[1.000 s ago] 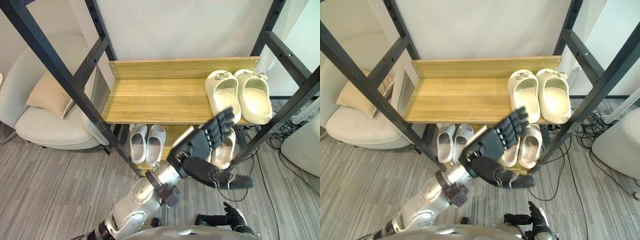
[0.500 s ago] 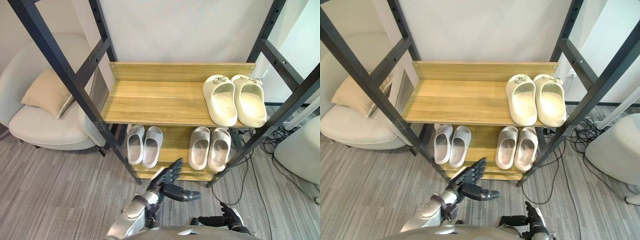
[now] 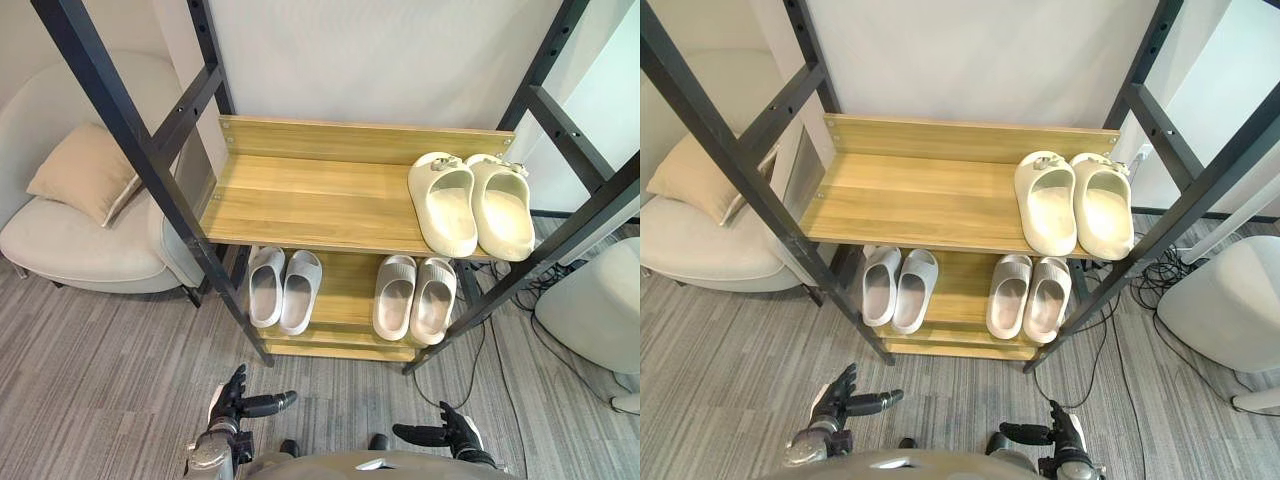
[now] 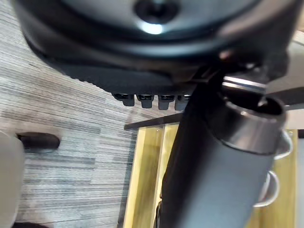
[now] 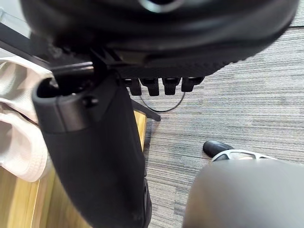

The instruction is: Organize the slippers on the shoe rack

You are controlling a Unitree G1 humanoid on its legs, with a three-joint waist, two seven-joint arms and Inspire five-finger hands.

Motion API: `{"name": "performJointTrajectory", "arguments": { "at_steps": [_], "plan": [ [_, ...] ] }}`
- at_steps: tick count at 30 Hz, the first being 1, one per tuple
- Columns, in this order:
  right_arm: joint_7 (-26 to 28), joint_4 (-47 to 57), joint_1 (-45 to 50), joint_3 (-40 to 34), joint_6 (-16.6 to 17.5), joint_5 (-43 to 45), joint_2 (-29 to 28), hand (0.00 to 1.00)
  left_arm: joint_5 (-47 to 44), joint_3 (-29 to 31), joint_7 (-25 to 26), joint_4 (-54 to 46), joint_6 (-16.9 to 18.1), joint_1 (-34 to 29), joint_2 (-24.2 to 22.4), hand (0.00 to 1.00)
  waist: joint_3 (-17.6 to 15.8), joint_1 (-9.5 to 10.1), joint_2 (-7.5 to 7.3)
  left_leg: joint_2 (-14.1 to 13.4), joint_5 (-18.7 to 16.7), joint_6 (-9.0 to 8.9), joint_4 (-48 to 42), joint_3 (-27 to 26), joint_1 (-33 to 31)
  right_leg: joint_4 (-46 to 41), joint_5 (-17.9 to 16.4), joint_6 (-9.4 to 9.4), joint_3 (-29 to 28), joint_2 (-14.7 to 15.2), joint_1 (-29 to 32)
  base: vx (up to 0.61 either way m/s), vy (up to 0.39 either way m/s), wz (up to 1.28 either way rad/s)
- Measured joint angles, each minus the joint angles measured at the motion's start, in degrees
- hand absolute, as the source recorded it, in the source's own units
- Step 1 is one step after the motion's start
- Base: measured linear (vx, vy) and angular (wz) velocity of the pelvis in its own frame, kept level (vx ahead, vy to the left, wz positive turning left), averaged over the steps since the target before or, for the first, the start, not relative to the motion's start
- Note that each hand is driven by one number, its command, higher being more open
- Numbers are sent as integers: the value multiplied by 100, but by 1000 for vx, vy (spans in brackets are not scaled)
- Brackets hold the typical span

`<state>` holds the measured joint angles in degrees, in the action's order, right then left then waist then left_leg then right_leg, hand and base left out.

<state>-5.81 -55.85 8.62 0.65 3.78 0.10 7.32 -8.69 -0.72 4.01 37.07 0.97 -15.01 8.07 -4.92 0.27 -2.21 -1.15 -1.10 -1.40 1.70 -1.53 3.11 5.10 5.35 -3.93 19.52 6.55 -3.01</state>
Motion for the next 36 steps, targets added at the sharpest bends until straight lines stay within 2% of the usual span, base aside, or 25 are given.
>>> {"name": "performJointTrajectory", "arguments": {
  "at_steps": [3,4,7,10,11,13,15,17,18,20,21,22,23,24,25,27,28,29,30,31,32,33,34,35,36],
  "plan": [
    [-75,0,-53,-128,1,2,-82,100,44,207,95,198,20,12,-128,100,-48,72,-29,-16,-11,-13,-25,-34,3,-35,-6,9,-36,-13,14,2,-2,-10],
    [-81,1,-174,-143,1,1,-79,100,50,324,172,327,23,76,-203,100,-190,140,0,-62,-80,-22,-167,-98,-16,-533,-222,18,-125,35,221,-8,9,-16],
    [-104,3,-348,-163,2,1,-131,100,101,396,228,434,30,195,-198,100,-356,137,15,-45,-143,-8,-378,-98,-91,-1486,-661,4,-170,224,616,-17,7,-3],
    [-106,13,-455,37,12,-1,-192,100,163,410,318,484,71,288,-195,100,-387,166,39,-64,-147,11,-593,-36,-418,-1732,-760,-76,-262,260,842,-51,-26,16],
    [-83,57,-491,52,6,14,-262,100,167,438,323,489,114,305,-243,100,-450,166,73,-83,-120,17,-661,39,-508,-2466,-1140,-34,-336,349,1033,-53,-80,34],
    [-85,87,-494,98,13,-4,-333,100,153,442,341,488,125,273,-254,100,-458,206,72,-76,-82,-42,-757,246,-578,-3562,-1640,-192,-610,373,1041,-3,-134,56],
    [-92,117,-557,226,51,-3,-337,100,152,440,402,476,237,320,-270,100,-445,284,-44,-2,3,-170,-861,444,-799,-3458,-1883,-185,-1072,261,983,-48,-147,59],
    [-114,160,-711,288,90,-2,-282,100,134,438,445,485,271,377,-366,100,-472,387,99,-90,146,-290,-900,579,-1128,-2822,-1951,-97,-1271,12,895,-130,-170,33],
    [-144,165,-844,288,120,6,-215,100,115,427,484,613,271,530,-521,100,-600,448,338,-210,281,-370,-906,745,-1324,-2341,-1792,138,-1151,-198,802,-147,-139,34],
    [-202,162,-945,297,123,9,-153,100,-2,388,534,670,276,627,-676,100,-739,460,571,-358,491,-487,-824,1013,-1474,-2024,-1579,264,-888,-403,726,-277,-155,59],
    [-216,141,-977,329,123,9,-121,100,-39,292,574,750,280,707,-684,100,-816,475,697,-459,683,-585,-678,1141,-1521,-1860,-1458,351,-696,-526,679,-255,-137,72],
    [-238,124,-998,354,123,7,-114,100,-87,201,605,787,282,738,-688,100,-839,484,748,-515,975,-650,-405,1142,-1528,-1749,-1370,419,-534,-582,684,-225,-124,99],
    [-268,113,-1009,348,123,5,-126,100,-85,155,603,832,293,768,-668,100,-868,440,730,-575,1202,-716,-105,778,-1565,-1613,-1246,559,-190,-565,794,-168,-75,94],
    [-282,113,-1014,315,123,5,-137,100,-85,158,601,846,293,788,-645,100,-866,431,732,-530,1149,-680,-148,574,-1576,-1611,-1215,597,-65,-501,840,-205,-102,118],
    [-317,115,-1007,246,120,4,-142,100,-81,156,600,890,299,840,-593,100,-908,398,590,-374,949,-511,-460,195,-1621,-1627,-1168,620,171,-293,911,-77,-40,98],
    [-335,116,-993,130,115,5,-129,100,-80,155,614,938,339,914,-538,100,-959,350,463,-233,474,-362,-1179,-266,-1634,-1679,-1117,578,463,19,991,-53,-5,124],
    [-336,125,-931,74,115,6,-78,100,-76,153,633,946,352,908,-526,100,-946,312,461,-346,-3,-322,-1835,-618,-1582,-1701,-1072,527,802,191,1009,-81,68,150],
    [-321,124,-891,45,107,8,-51,100,-71,149,631,972,353,895,-533,100,-900,284,536,-574,-325,-311,-2186,-865,-1518,-1790,-1070,524,1092,251,1001,-79,110,140],
    [-314,125,-857,40,100,7,-50,100,-68,141,626,1030,354,903,-539,100,-877,256,577,-717,-408,-264,-2233,-1088,-1487,-1868,-1071,523,1289,285,979,-123,205,117],
    [-302,137,-912,-4,93,5,-60,100,-38,103,610,1070,345,913,-532,100,-853,251,561,-652,-357,-173,-2080,-1389,-1484,-1951,-1089,436,1473,304,944,-164,199,125],
    [-262,160,-889,-59,91,4,-142,100,59,-3,608,1094,351,910,-466,100,-797,221,479,-464,-242,-104,-1686,-1290,-1365,-1715,-1070,298,1524,320,813,-181,176,122],
    [-245,159,-873,-72,91,5,-166,100,78,-90,616,1120,350,905,-442,100,-749,222,481,-354,-59,-36,-1252,-1162,-1237,-1552,-969,284,1646,321,703,-136,158,136],
    [-230,172,-839,-142,146,8,-274,100,180,-208,580,1202,344,945,-364,100,-646,157,404,-196,84,-32,-534,-1332,-976,-1211,-741,225,2043,470,563,-85,144,111],
    [-227,178,-845,-190,162,9,-305,100,224,-246,550,1254,340,992,-352,100,-647,137,400,-247,-107,47,-717,-1630,-940,-1170,-693,193,2198,534,503,-24,138,129],
    [-225,239,-800,-191,146,10,-311,100,260,-257,536,1271,334,997,-400,100,-612,83,470,-405,-232,6,-948,-1912,-806,-1160,-654,130,2464,557,351,35,108,117]
  ]
}}
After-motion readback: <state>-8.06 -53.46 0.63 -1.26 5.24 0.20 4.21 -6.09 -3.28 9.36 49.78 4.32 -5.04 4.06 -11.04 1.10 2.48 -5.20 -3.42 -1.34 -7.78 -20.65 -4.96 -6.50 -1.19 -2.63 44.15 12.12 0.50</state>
